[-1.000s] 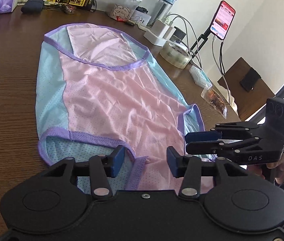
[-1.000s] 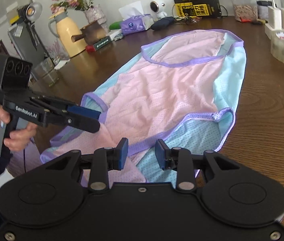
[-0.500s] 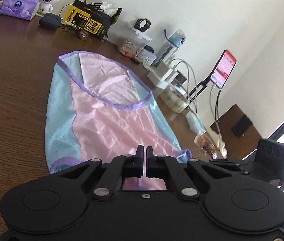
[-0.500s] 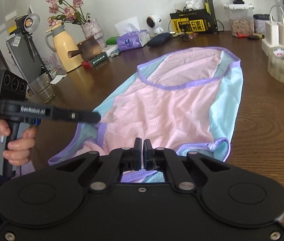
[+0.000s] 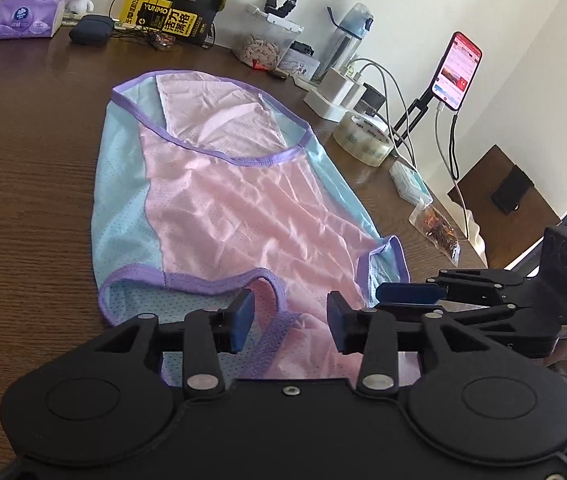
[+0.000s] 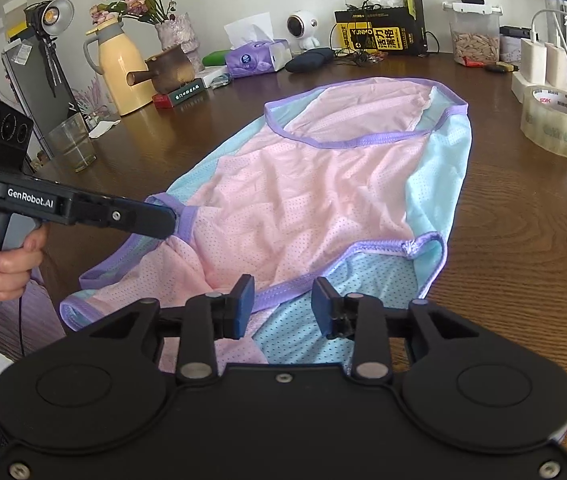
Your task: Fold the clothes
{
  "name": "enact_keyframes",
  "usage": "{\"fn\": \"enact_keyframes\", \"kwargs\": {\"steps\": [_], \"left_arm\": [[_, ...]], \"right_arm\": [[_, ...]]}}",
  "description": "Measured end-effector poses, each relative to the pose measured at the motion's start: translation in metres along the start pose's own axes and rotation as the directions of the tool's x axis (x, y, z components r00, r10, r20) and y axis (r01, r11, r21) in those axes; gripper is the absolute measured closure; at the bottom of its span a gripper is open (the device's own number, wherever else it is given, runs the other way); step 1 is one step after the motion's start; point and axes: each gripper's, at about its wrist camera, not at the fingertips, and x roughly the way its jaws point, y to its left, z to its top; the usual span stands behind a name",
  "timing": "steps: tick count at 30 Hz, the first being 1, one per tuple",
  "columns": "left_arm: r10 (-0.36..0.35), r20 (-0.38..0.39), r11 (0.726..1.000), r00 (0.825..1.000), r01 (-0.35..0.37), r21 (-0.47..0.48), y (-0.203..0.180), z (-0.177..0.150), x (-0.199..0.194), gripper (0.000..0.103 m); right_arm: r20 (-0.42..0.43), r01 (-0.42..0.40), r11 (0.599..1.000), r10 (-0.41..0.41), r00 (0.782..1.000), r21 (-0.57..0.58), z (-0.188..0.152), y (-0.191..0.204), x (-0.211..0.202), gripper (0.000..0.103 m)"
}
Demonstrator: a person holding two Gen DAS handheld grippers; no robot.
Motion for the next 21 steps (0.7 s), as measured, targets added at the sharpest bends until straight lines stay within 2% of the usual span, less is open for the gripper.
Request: {"fn": "enact_keyframes", "kwargs": {"steps": [1,3,6,8,9,13,15,19,21], "left_arm": [[-0.005,0.001,1.000,1.000,0.005,-0.010,0.001,0.001,0.003,0.072],[-0.018,0.012,0.999,1.000,0.019,-0.039,0.004,0.002,0.007,0.095],[-0.107,0.072,0.983,0.992,0.116,-0.141,0.017,0.003,0.003,0.099],[-0.149,0.110,0.963,0.983,0.169,-0.209,0.023,0.001,0.000,0.100],[-0.168,0.129,0.951,0.977,0.195,-0.240,0.025,0.000,-0.001,0.100],[-0.238,0.214,0.885,0.948,0.302,-0.355,0.035,-0.008,-0.003,0.100],[-0.284,0.260,0.834,0.923,0.371,-0.408,0.041,-0.010,-0.002,0.100],[-0.334,0.314,0.769,0.889,0.449,-0.454,0.046,-0.011,-0.002,0.100],[-0.350,0.324,0.748,0.879,0.470,-0.468,0.048,-0.011,-0.002,0.100]], "right_arm": [[-0.001,-0.001,1.000,0.001,1.000,0.000,-0.001,0.000,0.000,0.065],[-0.002,0.001,1.000,-0.001,1.000,-0.004,-0.002,0.001,-0.001,0.064],[0.000,-0.001,1.000,0.001,1.000,-0.005,-0.004,0.003,-0.001,0.062],[0.008,-0.008,1.000,0.008,1.000,0.000,-0.005,0.003,-0.002,0.049],[0.015,-0.011,1.000,0.011,1.000,0.003,-0.006,0.002,-0.002,0.047],[0.028,-0.074,0.996,0.073,0.997,0.054,-0.004,-0.003,0.001,0.047],[0.035,-0.115,0.989,0.112,0.993,0.090,-0.003,-0.006,0.002,0.047],[0.031,-0.106,0.988,0.103,0.994,0.112,-0.001,-0.006,0.007,0.047],[0.027,-0.092,0.991,0.090,0.996,0.097,0.001,-0.003,0.010,0.047]]}}
